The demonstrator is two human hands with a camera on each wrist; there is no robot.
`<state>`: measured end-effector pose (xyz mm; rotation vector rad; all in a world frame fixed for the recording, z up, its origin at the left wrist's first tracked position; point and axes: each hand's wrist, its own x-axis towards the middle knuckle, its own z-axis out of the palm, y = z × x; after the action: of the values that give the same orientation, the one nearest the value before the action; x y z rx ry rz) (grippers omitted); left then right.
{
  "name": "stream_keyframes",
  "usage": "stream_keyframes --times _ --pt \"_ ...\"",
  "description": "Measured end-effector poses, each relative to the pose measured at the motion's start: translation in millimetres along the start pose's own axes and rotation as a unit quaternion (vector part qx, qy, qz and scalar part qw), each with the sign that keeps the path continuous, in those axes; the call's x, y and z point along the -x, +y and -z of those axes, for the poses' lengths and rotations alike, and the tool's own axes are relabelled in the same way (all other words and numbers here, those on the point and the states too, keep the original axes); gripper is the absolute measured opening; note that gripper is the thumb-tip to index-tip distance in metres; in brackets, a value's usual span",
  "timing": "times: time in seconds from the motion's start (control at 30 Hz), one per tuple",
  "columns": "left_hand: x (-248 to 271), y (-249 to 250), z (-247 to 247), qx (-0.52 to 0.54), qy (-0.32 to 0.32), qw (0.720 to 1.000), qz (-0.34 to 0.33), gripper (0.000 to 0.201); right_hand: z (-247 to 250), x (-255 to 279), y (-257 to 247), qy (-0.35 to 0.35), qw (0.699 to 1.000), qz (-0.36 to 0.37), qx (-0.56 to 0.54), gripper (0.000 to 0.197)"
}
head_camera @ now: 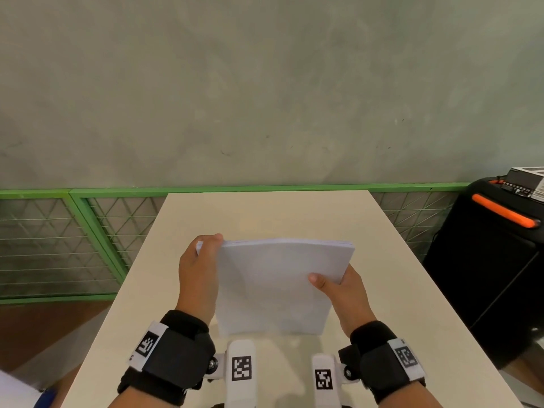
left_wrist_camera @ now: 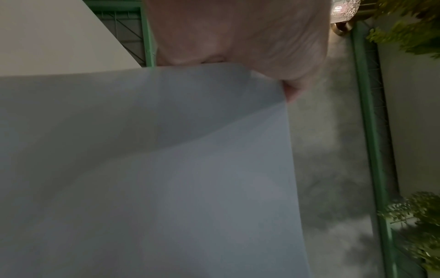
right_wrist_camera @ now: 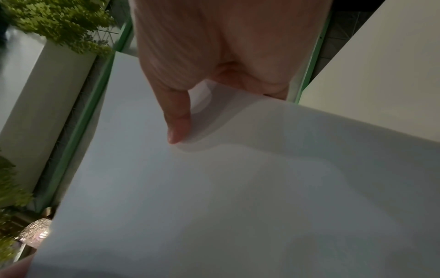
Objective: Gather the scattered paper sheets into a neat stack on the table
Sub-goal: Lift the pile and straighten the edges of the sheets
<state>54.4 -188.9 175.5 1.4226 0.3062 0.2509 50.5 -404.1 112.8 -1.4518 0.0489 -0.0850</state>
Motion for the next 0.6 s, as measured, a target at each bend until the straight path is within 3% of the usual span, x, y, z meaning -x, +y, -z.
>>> stream_keyframes --times 0.2,0.3,0.37,0.4,0.47,0.5,0.53,0.6 --pt "-4 4 1 -0.026 0.009 0.999 -0.029 0.027 2 1 14 0.003 0.998 -0.056 0.007 0.03" --pt "0 11 1 -0.014 0.015 0.999 -0.044 0.013 1 2 14 0.015 0.997 -0.07 0.023 0.021" --pt "1 11 5 -0.123 0.02 0.984 -0.127 0.033 1 2 10 0.021 0.997 -0.07 0.037 0.025" --pt "2 13 8 -0.238 0.022 0.952 -0.191 0.041 2 2 7 0.022 0.997 -0.067 0.044 0.025" --pt "5 16 10 -0.452 0.019 0.833 -0.319 0.049 1 1 -3 0.018 0.997 -0.052 0.06 0.026" --pt "8 18 7 -0.505 -0.004 0.786 -0.357 0.049 0 0 -8 0.014 0.997 -0.043 0.07 0.026" --pt "11 21 3 -0.53 -0.033 0.758 -0.38 0.049 1 -1 -11 0.01 0.996 -0.032 0.079 0.028" --pt "17 25 -8 -0.552 -0.1 0.728 -0.394 0.05 -1 -3 -17 0.007 0.995 -0.018 0.094 0.031"
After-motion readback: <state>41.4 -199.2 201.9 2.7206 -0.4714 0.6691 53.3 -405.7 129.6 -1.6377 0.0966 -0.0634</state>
